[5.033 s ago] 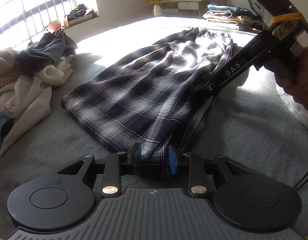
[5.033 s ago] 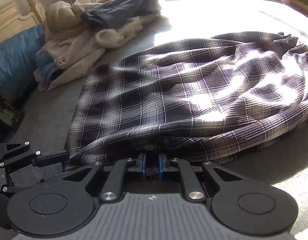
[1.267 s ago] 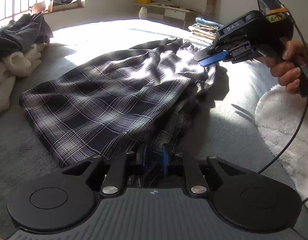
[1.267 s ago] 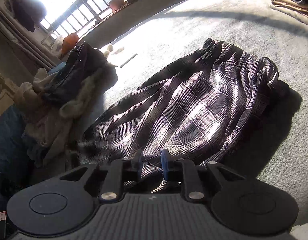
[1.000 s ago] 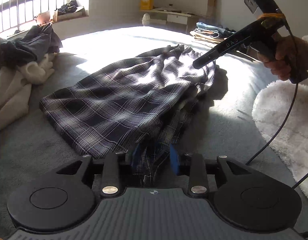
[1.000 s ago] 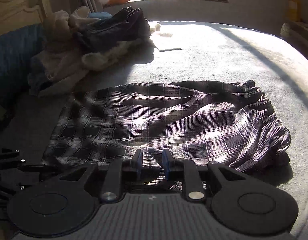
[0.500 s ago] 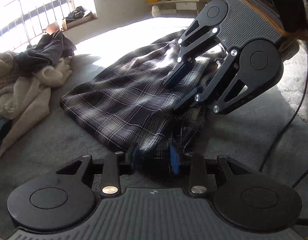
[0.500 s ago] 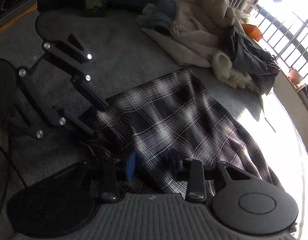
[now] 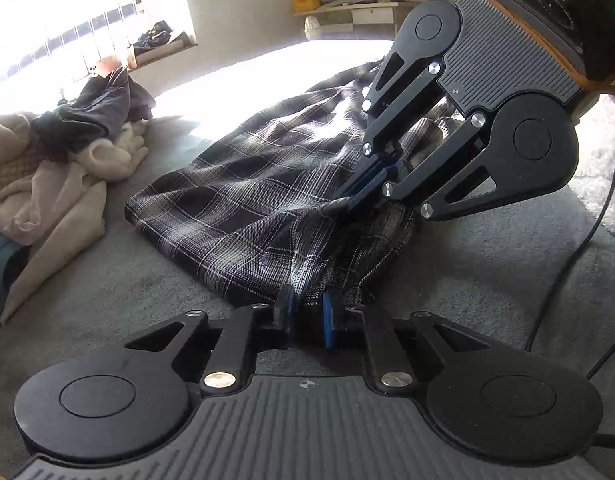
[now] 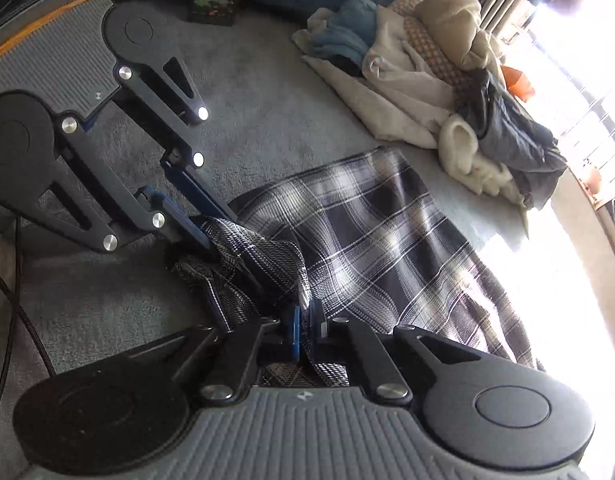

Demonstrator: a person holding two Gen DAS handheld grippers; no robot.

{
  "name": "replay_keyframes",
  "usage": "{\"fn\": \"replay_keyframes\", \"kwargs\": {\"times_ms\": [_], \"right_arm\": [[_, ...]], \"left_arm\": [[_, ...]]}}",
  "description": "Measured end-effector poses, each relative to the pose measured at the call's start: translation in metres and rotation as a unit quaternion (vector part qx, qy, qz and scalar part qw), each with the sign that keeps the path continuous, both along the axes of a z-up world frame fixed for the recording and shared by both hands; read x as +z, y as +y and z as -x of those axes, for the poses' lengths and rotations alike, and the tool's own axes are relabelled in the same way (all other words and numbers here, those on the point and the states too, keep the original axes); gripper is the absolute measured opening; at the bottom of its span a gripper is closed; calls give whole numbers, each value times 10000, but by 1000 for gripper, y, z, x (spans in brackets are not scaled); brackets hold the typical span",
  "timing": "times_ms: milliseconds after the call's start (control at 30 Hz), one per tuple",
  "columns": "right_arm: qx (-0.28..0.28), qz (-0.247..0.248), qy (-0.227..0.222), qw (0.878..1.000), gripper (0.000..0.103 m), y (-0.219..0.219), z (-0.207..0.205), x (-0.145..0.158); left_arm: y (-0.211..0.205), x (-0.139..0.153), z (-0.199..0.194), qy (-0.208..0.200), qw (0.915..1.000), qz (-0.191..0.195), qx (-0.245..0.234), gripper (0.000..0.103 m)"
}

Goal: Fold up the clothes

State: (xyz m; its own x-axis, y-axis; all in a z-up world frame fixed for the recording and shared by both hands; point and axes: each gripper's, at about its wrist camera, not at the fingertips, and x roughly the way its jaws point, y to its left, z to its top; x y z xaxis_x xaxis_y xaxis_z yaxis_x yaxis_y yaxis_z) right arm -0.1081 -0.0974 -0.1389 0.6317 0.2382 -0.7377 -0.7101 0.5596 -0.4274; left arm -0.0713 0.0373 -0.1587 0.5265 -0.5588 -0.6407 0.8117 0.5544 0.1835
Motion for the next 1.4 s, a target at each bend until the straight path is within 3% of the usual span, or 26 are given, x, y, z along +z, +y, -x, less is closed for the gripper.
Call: {"fn": "replay_keyframes", "kwargs": {"times_ms": [233,300,367,433,467,567,633,667,767,833,900,967,1033,1067,1200,1300,1400], "right_arm": [[-79,-220,199,9995,6,-8,9,-17],[-114,-188,77,9997,7,-6,15,-17],[-219,-291,107,9993,19,-6,18,-11],[-409,-614,307,9968,28,-14,19,1],[-518,-839,421,9942,29,-20,20,9],[-1119,-1502,664,9801,29,-52,14,31],[-1789,-1911,748,9622,29,-84,3,41],[-2213,-2152,801,9478,29,-103,-6,45],[-3435,-2908,980,8876,29,-164,-29,48],[-3908,-3262,1081,8539,29,-191,-42,45],[-4157,-3347,1228,8367,29,-204,-52,36],[-4424,-3260,1412,8235,27,-214,-62,22],[-4924,-2697,1557,8127,25,-224,-66,-1],[-5129,-2586,1564,8035,20,-232,-62,-7],[-5528,-2976,1459,7646,18,-259,-46,-1],[-5797,-3380,1033,7342,20,-285,-38,15],[-6230,-3441,616,6998,23,-320,-40,23]], "left_arm": [[6,-2,0,124,9999,-48,-43,9],[7,-3,0,170,9998,-59,-55,9],[8,-3,0,216,9997,-71,-67,13],[12,-2,-2,312,9995,-7,-37,17],[18,2,-5,434,9990,137,41,23],[35,15,-16,800,9948,568,275,25],[46,24,-23,1042,9900,854,430,26],[51,28,-27,1162,9869,997,508,26],[50,38,-41,1355,9754,1608,660,28],[33,37,-47,1465,9718,1759,567,28],[8,29,-51,1583,9731,1627,402,28],[-13,11,-53,1762,9758,1232,400,28],[-21,-4,-53,1927,9747,1007,515,28],[-19,-6,-52,1951,9733,1078,548,29],[-12,-9,-54,2094,9681,1234,606,31],[-11,-9,-55,2135,9678,1215,552,32],[-12,-8,-53,2094,9694,1175,515,34]]}}
